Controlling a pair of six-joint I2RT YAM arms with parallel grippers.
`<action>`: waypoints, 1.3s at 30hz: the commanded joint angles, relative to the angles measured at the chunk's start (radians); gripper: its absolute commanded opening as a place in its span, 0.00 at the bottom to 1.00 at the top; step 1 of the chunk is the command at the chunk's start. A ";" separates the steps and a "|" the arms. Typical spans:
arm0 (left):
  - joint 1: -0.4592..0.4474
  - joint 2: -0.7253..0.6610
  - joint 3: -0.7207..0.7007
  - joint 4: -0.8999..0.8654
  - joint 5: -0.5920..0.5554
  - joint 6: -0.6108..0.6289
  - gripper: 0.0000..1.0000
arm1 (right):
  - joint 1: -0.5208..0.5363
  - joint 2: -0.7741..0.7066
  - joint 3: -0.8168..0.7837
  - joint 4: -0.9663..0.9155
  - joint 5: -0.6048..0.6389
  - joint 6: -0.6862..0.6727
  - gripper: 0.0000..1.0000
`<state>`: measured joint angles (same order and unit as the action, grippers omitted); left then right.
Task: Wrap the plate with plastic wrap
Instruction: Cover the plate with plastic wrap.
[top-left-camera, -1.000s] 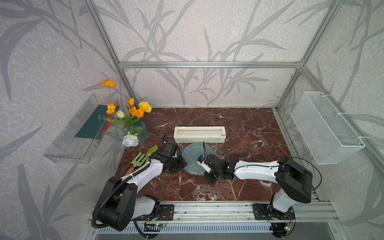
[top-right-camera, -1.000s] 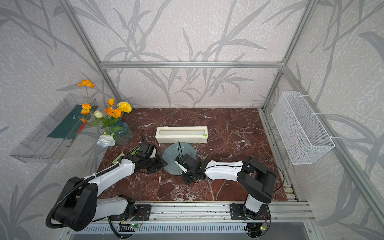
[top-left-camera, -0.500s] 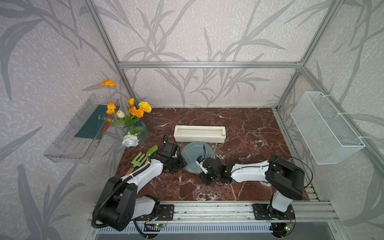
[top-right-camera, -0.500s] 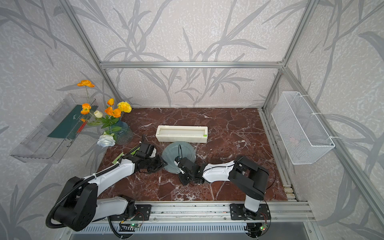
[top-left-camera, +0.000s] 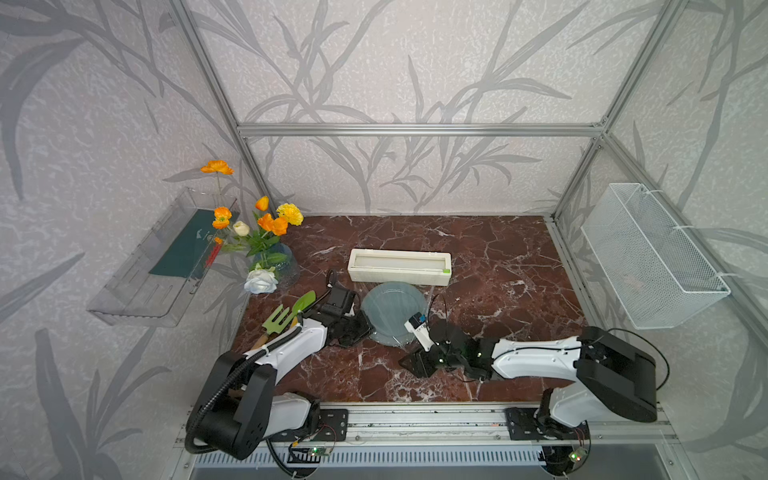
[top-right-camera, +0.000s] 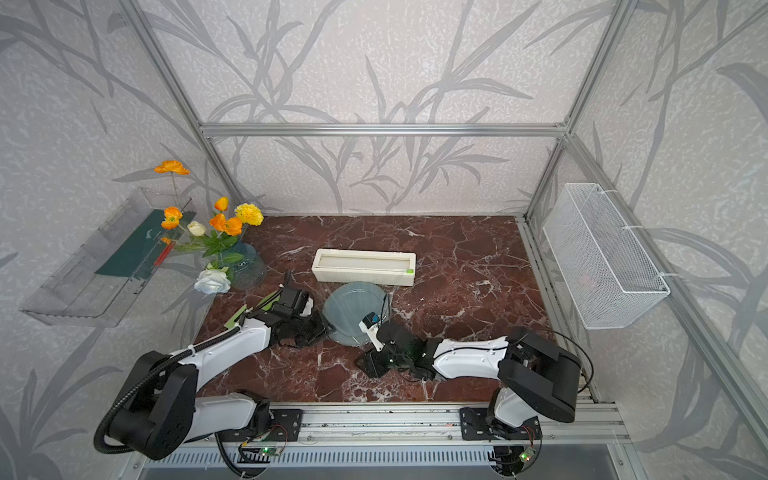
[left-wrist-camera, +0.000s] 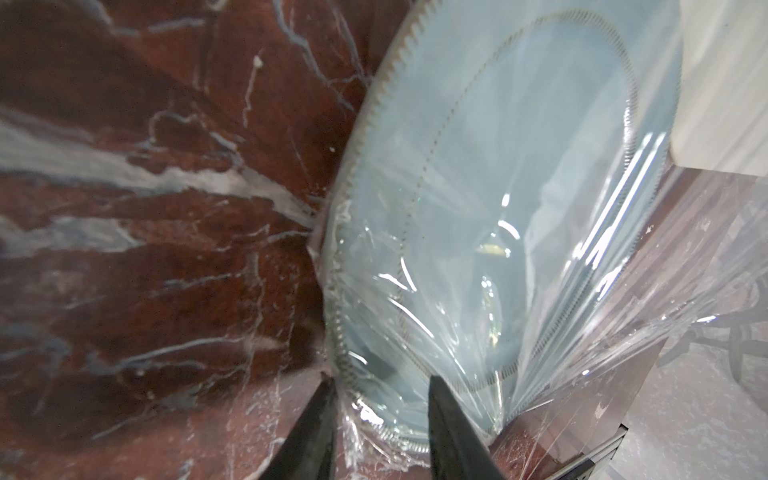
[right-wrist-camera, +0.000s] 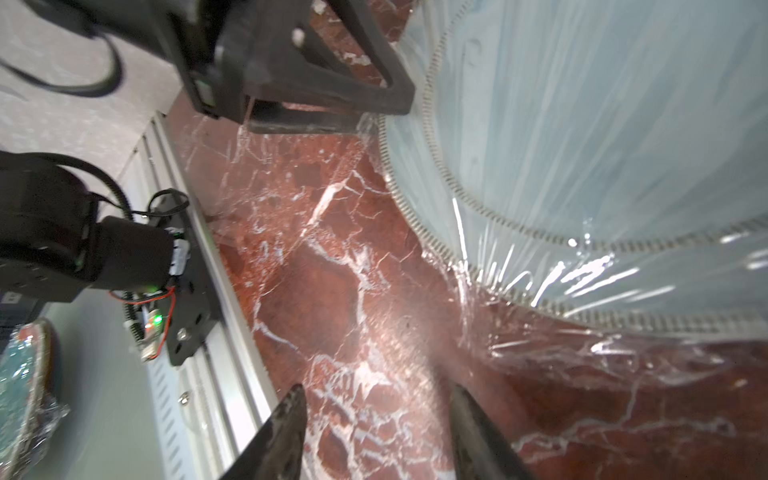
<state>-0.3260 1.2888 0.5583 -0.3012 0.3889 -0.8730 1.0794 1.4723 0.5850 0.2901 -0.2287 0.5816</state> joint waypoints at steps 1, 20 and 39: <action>0.003 0.010 -0.009 0.014 0.004 -0.011 0.36 | -0.031 -0.030 -0.037 0.017 -0.057 0.094 0.57; 0.002 -0.014 -0.004 -0.016 0.001 -0.005 0.36 | -0.219 0.420 -0.107 0.809 -0.185 0.584 0.60; 0.004 -0.043 -0.006 -0.032 -0.009 -0.007 0.32 | -0.179 0.428 -0.177 0.862 0.086 0.584 0.29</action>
<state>-0.3248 1.2770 0.5476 -0.3046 0.3973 -0.8829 0.9039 1.9331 0.4301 1.1984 -0.1791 1.1992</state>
